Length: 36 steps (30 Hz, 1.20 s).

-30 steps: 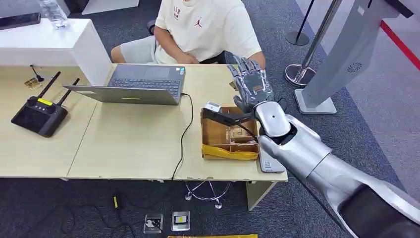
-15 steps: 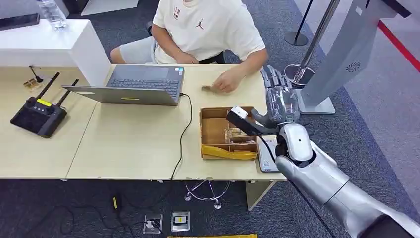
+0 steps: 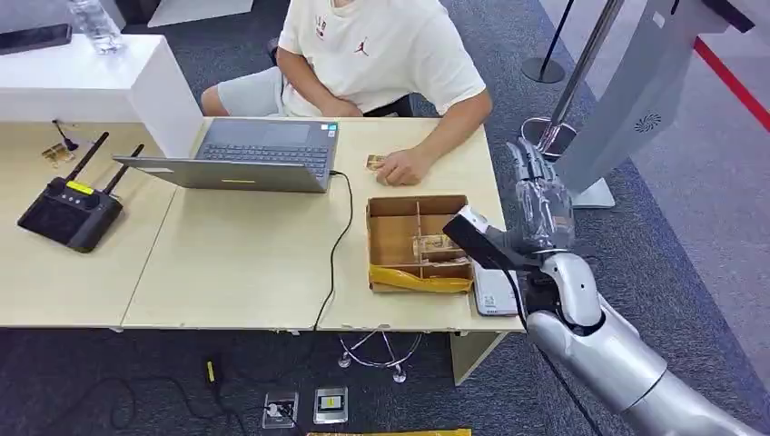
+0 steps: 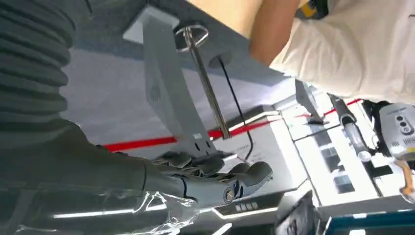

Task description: Pass the card to the sensor for recognition and then transmit it.

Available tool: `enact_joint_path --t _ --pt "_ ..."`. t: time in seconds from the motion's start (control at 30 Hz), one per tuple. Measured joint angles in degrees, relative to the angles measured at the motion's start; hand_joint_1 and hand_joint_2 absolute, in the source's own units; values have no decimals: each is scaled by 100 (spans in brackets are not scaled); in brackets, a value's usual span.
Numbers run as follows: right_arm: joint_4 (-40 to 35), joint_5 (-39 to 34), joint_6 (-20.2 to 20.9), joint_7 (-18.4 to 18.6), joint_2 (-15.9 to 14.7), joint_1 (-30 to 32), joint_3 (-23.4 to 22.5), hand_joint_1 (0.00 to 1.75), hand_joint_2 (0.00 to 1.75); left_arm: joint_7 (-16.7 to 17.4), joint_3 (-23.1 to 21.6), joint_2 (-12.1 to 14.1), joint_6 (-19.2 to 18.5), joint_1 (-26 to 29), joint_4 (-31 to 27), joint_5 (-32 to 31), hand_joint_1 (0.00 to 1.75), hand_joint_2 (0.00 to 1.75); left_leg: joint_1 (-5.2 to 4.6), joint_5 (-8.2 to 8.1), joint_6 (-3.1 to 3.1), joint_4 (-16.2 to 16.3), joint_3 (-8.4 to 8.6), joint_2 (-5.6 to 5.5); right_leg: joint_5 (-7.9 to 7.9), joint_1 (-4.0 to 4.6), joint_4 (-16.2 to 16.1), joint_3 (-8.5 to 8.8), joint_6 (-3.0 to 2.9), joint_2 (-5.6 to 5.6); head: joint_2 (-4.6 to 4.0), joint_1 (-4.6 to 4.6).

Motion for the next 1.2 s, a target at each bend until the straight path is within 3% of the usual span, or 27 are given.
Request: enact_joint_path --t 0.27,0.4,0.47,0.9,1.2 --pt "-664 -485 -11 -409 -197 881 -411 0 175 -15 9 2 0 -1 2 -9 0 0 2 0 -1 -1 3 -1 0 3 -2 2 -1 -2 0 -2" --pt "-859 10 591 -163 -323 1327 -588 0 175 -15 9 4 0 -51 4 -48 0 0 1 0 0 -1 0 -6 -1 2 -2 4 -1 -5 0 -2" --pt "-913 101 684 -115 -345 1464 -627 0 175 -15 9 11 0 -62 4 -57 0 0 1 0 0 -1 1 -2 -1 2 -2 3 -1 -1 0 -2" --pt "-1106 160 780 -83 -437 1667 -826 0 175 -15 9 24 0 -90 9 -55 0 0 2 0 -1 -1 2 1 -1 2 -2 3 -1 -1 0 -2" --pt "-1099 134 1167 20 -433 1727 -817 0 175 -15 9 28 0 -94 11 -26 0 0 2 0 0 -1 1 1 -1 2 -2 4 -1 -2 0 -2"
